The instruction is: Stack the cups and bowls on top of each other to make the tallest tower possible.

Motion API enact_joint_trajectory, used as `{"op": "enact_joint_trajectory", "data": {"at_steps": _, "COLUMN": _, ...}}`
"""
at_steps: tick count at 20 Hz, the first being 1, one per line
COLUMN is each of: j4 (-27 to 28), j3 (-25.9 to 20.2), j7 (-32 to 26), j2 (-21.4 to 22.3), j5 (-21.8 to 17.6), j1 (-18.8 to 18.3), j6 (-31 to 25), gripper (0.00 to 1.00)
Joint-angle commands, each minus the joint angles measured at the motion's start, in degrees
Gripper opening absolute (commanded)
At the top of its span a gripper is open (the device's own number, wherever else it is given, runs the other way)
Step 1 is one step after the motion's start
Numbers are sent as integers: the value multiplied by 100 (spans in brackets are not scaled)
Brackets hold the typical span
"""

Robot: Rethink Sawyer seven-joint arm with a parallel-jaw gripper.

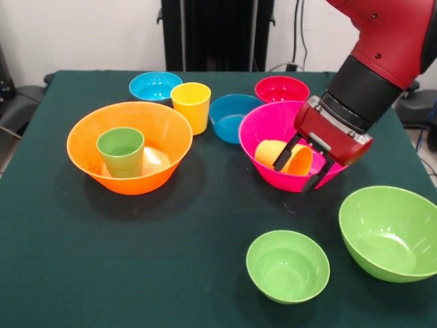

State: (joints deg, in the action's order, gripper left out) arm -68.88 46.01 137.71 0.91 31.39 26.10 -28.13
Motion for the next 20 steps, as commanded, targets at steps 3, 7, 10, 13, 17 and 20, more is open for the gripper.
{"op": "enact_joint_trajectory", "data": {"at_steps": 3, "j4": 370, "j3": -468, "j7": 1249, "j2": -201, "j5": 129, "j1": 0, "j6": -451, "gripper": 100}}
{"op": "enact_joint_trajectory", "data": {"at_steps": 7, "j4": -456, "j3": -715, "j7": 1087, "j2": 137, "j5": 25, "j1": 104, "j6": 104, "gripper": 100}}
{"op": "enact_joint_trajectory", "data": {"at_steps": 10, "j4": -562, "j3": -736, "j7": 1122, "j2": 136, "j5": 41, "j1": 147, "j6": 209, "gripper": 100}}
{"op": "enact_joint_trajectory", "data": {"at_steps": 13, "j4": -750, "j3": -758, "j7": 1143, "j2": 209, "j5": 55, "j1": 186, "j6": 270, "gripper": 100}}
{"op": "enact_joint_trajectory", "data": {"at_steps": 17, "j4": -1042, "j3": -819, "j7": 1065, "j2": 431, "j5": 39, "j1": 206, "j6": 256, "gripper": 100}}
{"op": "enact_joint_trajectory", "data": {"at_steps": 20, "j4": -1101, "j3": -841, "j7": 1001, "j2": 501, "j5": 21, "j1": 197, "j6": 251, "gripper": 100}}
